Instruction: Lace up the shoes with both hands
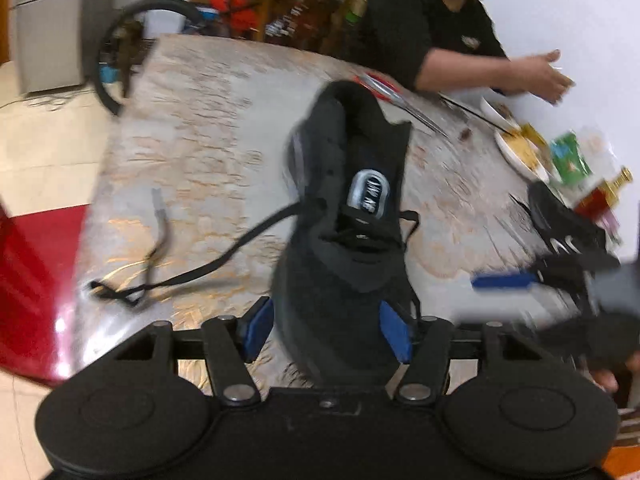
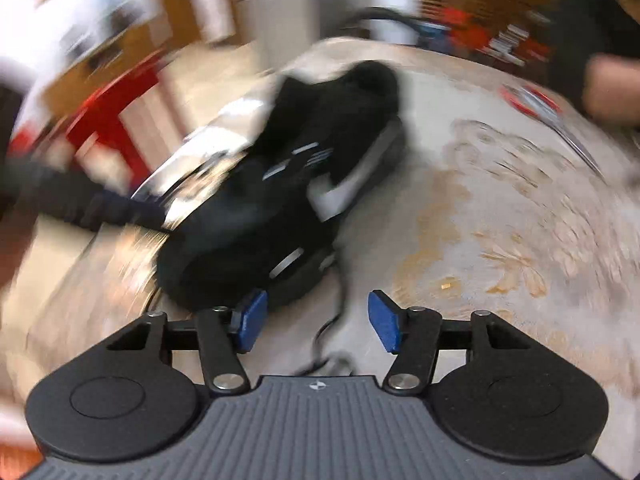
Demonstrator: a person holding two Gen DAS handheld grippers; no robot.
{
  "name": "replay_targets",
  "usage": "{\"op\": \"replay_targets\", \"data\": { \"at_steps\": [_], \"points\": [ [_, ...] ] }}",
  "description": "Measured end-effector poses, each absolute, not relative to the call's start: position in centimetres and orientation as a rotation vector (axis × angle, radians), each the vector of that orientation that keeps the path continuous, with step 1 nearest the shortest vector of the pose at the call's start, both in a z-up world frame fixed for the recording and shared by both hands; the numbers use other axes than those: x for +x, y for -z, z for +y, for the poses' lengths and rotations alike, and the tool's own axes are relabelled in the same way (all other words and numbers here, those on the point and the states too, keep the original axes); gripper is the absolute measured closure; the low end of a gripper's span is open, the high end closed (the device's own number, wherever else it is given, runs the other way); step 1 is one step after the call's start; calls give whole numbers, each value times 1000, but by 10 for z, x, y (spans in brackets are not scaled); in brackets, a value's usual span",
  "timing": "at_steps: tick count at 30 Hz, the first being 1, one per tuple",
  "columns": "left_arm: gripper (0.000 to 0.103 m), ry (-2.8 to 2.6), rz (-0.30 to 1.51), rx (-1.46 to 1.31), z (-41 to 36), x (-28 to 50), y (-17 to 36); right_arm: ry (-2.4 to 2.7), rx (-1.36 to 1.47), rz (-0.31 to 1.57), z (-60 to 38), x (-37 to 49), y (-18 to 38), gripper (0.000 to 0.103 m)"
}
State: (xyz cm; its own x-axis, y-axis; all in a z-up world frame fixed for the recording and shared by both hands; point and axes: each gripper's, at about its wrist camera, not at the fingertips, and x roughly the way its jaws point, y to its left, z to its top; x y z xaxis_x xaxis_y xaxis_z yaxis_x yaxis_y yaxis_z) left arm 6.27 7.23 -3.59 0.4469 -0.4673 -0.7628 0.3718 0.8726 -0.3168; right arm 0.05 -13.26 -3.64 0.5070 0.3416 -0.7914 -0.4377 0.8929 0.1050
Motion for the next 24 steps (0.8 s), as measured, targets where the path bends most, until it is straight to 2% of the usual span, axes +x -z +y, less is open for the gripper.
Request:
{"op": "replay_targets", "data": {
  "at_steps": [6, 10, 12, 13, 14, 15, 19, 24],
  "points": [
    [45, 331, 1000, -117, 98, 24, 24, -750, -201, 917, -67, -26, 52, 45],
    [44, 226, 1032, -150, 102, 4, 26, -849, -294, 902, -22, -24, 66, 50],
    [44, 187, 1044, -145, 101, -5, 26, -843, -318, 912, -10, -20, 76, 57],
    [44, 172, 1047, -141, 100, -8, 25, -838, -327, 921, -7, -19, 82, 73],
    [44, 161, 1049, -139, 100, -11, 24, -836, -347, 910, -5, -20, 87, 98],
    [44, 151, 1049, -140, 99, -13, 23, -831, -371, 871, -6, -23, 88, 102],
    [43, 122, 1025, -139, 95, -17, 16, -832, -341, 807, -36, -29, 75, 103],
    [43, 119, 949, -125, 76, -6, 6, -711, -245, 615, -108, -21, 20, 103]
  ]
}}
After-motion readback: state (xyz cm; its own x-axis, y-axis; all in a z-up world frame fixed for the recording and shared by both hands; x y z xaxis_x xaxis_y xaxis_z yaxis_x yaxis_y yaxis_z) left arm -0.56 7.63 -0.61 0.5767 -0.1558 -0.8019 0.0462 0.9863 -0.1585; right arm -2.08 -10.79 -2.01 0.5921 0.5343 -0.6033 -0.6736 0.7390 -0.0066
